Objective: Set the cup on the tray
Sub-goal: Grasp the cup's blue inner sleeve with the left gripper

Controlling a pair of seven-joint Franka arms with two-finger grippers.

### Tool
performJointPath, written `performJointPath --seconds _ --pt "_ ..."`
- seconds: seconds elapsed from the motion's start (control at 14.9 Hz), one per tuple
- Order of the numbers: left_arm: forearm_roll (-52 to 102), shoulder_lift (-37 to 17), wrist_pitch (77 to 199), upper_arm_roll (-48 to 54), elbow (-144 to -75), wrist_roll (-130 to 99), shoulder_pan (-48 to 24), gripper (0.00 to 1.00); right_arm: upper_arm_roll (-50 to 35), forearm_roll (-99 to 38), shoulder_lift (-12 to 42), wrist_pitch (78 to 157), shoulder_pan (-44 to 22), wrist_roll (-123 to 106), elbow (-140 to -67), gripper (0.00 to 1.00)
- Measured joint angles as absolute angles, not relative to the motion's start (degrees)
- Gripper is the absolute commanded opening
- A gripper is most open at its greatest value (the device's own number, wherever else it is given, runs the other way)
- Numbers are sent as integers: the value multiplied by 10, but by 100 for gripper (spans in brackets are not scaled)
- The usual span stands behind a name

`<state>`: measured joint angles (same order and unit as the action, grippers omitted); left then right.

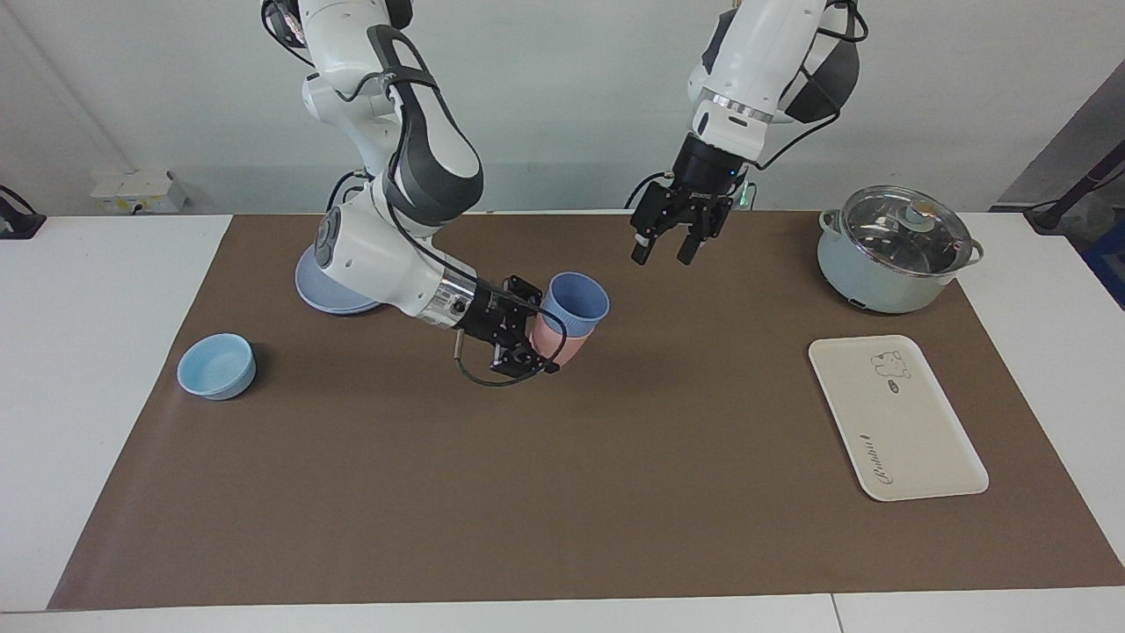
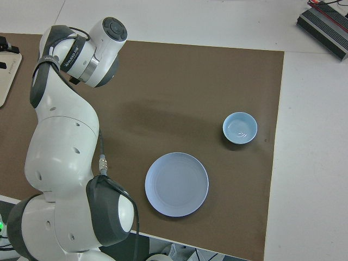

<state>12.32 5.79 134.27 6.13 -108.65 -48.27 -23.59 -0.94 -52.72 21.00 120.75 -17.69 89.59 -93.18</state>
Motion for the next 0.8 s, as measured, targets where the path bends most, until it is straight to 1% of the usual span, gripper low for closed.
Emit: performJointPath --seconds 0.07,0.2,0.47,0.54,0.6,0.67,0.74,0.8 --pt "123 54 1357 61 -1087 -485 -244 83 -9 -527 210 1207 -179 896 -932 0" --pt "123 35 1389 61 -1086 -491 -259 78 -9 -527 210 1213 -181 896 -932 0" --pt "123 -14 1412 60 -1072 -494 -275 74 -9 -527 210 1231 -183 896 -934 0" --pt "123 -21 1415 60 -1069 -494 -276 67 -9 -527 210 1232 -183 896 -934 0" --pt "123 -26 1420 60 -1066 -494 -278 55 -9 -527 210 1232 -183 896 -935 0" --pt "123 -29 1422 59 -1063 -494 -281 40 -9 -527 210 1233 -183 896 -935 0" --pt "123 -32 1422 59 -1061 -494 -282 13 -9 -527 210 1234 -183 896 -935 0" --pt "123 -33 1422 59 -1059 -494 -282 0 -9 -527 210 1235 -183 896 -936 0"
